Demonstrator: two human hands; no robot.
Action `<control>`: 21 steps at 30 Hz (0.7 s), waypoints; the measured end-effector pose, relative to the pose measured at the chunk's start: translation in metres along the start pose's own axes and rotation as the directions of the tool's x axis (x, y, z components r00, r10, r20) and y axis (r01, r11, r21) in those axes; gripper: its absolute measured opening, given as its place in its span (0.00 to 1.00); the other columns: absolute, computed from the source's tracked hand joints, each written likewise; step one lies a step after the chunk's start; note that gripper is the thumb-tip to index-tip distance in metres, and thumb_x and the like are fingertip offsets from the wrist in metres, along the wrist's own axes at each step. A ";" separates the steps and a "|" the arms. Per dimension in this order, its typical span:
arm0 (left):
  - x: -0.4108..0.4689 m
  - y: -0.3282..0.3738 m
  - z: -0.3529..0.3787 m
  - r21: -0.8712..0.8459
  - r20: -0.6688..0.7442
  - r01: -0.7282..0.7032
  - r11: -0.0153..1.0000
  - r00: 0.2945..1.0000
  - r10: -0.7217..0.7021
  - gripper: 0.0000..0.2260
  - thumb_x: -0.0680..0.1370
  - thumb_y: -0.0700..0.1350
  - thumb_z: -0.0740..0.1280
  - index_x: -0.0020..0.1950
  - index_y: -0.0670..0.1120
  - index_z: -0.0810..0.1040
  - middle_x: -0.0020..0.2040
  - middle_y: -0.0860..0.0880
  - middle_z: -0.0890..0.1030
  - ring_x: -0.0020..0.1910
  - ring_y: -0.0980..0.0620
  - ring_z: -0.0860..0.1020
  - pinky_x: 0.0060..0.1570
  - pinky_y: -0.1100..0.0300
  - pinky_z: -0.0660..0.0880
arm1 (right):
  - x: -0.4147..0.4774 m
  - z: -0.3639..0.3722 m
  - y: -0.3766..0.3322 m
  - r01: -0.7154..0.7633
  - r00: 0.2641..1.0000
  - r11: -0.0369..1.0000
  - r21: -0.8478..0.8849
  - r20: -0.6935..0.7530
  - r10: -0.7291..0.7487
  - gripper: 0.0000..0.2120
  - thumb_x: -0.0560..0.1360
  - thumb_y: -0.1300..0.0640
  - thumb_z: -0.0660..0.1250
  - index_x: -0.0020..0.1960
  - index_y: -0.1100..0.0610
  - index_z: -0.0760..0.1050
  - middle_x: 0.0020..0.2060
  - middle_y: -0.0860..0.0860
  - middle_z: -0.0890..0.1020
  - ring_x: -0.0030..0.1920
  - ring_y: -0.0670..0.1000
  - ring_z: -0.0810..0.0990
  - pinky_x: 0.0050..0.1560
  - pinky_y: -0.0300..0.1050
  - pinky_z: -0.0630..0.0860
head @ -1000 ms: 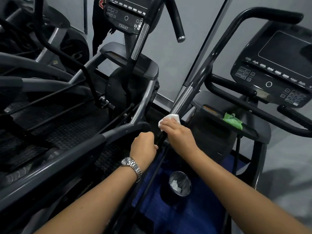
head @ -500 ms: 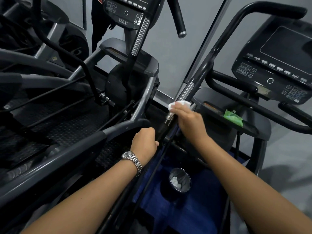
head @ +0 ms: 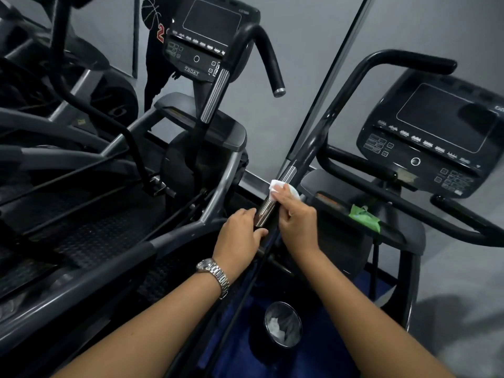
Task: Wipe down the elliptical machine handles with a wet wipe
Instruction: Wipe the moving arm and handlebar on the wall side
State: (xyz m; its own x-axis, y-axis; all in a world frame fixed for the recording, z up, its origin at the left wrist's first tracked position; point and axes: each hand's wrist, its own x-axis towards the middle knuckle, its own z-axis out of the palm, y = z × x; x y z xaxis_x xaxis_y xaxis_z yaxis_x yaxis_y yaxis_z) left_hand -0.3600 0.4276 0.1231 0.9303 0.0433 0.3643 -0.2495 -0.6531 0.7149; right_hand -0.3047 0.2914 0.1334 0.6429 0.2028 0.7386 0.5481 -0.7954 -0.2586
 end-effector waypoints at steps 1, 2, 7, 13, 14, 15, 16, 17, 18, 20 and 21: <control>0.001 0.002 0.002 0.015 -0.011 0.000 1.000 1.000 0.000 0.17 0.75 0.47 0.70 0.61 0.42 0.76 0.53 0.46 0.78 0.54 0.48 0.77 0.55 0.56 0.74 | -0.007 0.002 -0.001 0.006 1.000 1.000 0.009 0.017 -0.007 0.19 0.70 0.75 0.67 0.57 0.60 0.80 0.58 0.55 0.80 0.61 0.46 0.75 0.62 0.45 0.73; 0.002 0.003 0.004 0.029 -0.021 0.000 1.000 1.000 0.001 0.15 0.75 0.47 0.70 0.60 0.43 0.76 0.52 0.47 0.79 0.53 0.49 0.78 0.54 0.55 0.74 | -0.016 0.002 -0.001 0.046 0.998 0.999 0.004 0.043 -0.046 0.19 0.69 0.74 0.68 0.56 0.60 0.80 0.58 0.55 0.80 0.61 0.47 0.75 0.61 0.45 0.74; 0.004 0.004 0.009 0.074 -0.038 0.010 0.997 0.999 -0.008 0.12 0.76 0.45 0.69 0.57 0.43 0.77 0.52 0.48 0.78 0.53 0.49 0.77 0.52 0.57 0.75 | -0.001 -0.006 0.009 0.112 0.994 0.993 -0.025 -0.003 -0.112 0.17 0.69 0.74 0.69 0.53 0.60 0.82 0.55 0.54 0.82 0.55 0.48 0.80 0.56 0.35 0.76; 0.008 0.014 0.007 0.158 0.008 0.037 0.987 0.999 -0.039 0.07 0.75 0.41 0.68 0.51 0.42 0.75 0.52 0.45 0.78 0.52 0.47 0.77 0.50 0.57 0.74 | -0.011 0.004 0.002 0.036 0.998 0.999 -0.002 -0.057 -0.036 0.17 0.69 0.75 0.67 0.54 0.62 0.81 0.56 0.56 0.80 0.60 0.47 0.75 0.61 0.35 0.72; 0.009 0.016 0.006 0.167 0.015 0.038 0.985 0.999 -0.041 0.07 0.75 0.41 0.68 0.51 0.42 0.75 0.52 0.44 0.78 0.52 0.46 0.77 0.50 0.56 0.74 | -0.016 0.001 0.001 0.087 0.996 0.996 -0.012 -0.030 -0.088 0.17 0.68 0.75 0.68 0.54 0.62 0.81 0.55 0.56 0.81 0.59 0.48 0.77 0.59 0.38 0.75; 0.009 0.018 0.005 0.178 0.021 0.039 0.983 0.999 -0.043 0.07 0.75 0.40 0.68 0.52 0.41 0.74 0.52 0.44 0.78 0.52 0.46 0.77 0.50 0.56 0.74 | -0.014 -0.003 0.002 0.129 0.992 0.991 -0.031 -0.007 -0.129 0.16 0.68 0.75 0.69 0.53 0.62 0.81 0.55 0.56 0.81 0.57 0.51 0.79 0.57 0.40 0.75; 0.010 0.020 0.004 0.191 0.028 0.041 0.981 0.998 -0.047 0.08 0.75 0.40 0.68 0.53 0.41 0.74 0.52 0.43 0.78 0.53 0.45 0.77 0.50 0.55 0.74 | -0.007 -0.005 0.004 0.146 0.989 0.988 -0.053 -0.003 -0.146 0.16 0.68 0.74 0.69 0.52 0.62 0.82 0.54 0.57 0.82 0.55 0.53 0.80 0.57 0.39 0.75; 0.011 0.022 0.003 0.204 0.034 0.043 0.978 0.998 -0.051 0.08 0.75 0.39 0.68 0.53 0.41 0.74 0.52 0.43 0.78 0.53 0.44 0.77 0.50 0.55 0.74 | 0.003 -0.007 0.007 0.130 0.991 0.989 -0.071 -0.020 -0.132 0.15 0.69 0.74 0.69 0.52 0.62 0.82 0.53 0.57 0.82 0.55 0.53 0.81 0.58 0.37 0.73; 0.012 0.024 0.003 0.218 0.037 0.045 0.975 0.998 -0.055 0.08 0.75 0.38 0.68 0.53 0.40 0.74 0.52 0.43 0.78 0.53 0.44 0.78 0.49 0.55 0.74 | 0.015 -0.008 0.009 0.081 0.995 0.994 -0.072 -0.046 -0.084 0.15 0.70 0.73 0.68 0.53 0.61 0.81 0.53 0.57 0.82 0.55 0.53 0.81 0.59 0.36 0.72; 0.013 0.026 0.005 0.252 0.032 0.050 0.967 0.998 -0.060 0.07 0.75 0.37 0.67 0.52 0.40 0.74 0.52 0.43 0.78 0.53 0.43 0.78 0.47 0.55 0.74 | 0.031 -0.007 0.012 -0.036 0.996 0.999 -0.035 -0.087 0.033 0.15 0.72 0.72 0.65 0.55 0.60 0.81 0.55 0.57 0.81 0.58 0.51 0.79 0.63 0.35 0.70; 0.013 0.026 0.005 0.266 0.030 0.051 0.963 0.998 -0.061 0.07 0.75 0.36 0.67 0.53 0.40 0.74 0.52 0.43 0.78 0.53 0.44 0.78 0.47 0.55 0.74 | 0.032 -0.005 0.010 -0.069 0.993 0.997 -0.024 -0.097 0.066 0.15 0.72 0.72 0.65 0.55 0.60 0.81 0.56 0.57 0.81 0.59 0.50 0.78 0.64 0.33 0.67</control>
State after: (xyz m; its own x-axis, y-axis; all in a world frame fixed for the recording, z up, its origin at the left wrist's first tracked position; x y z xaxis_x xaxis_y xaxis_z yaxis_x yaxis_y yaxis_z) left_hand -0.3531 0.4073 0.1433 0.9513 0.0603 0.3022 -0.1217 -0.8274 0.5483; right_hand -0.2818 0.2871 0.1576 0.6228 0.0938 0.7767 0.4897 -0.8210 -0.2935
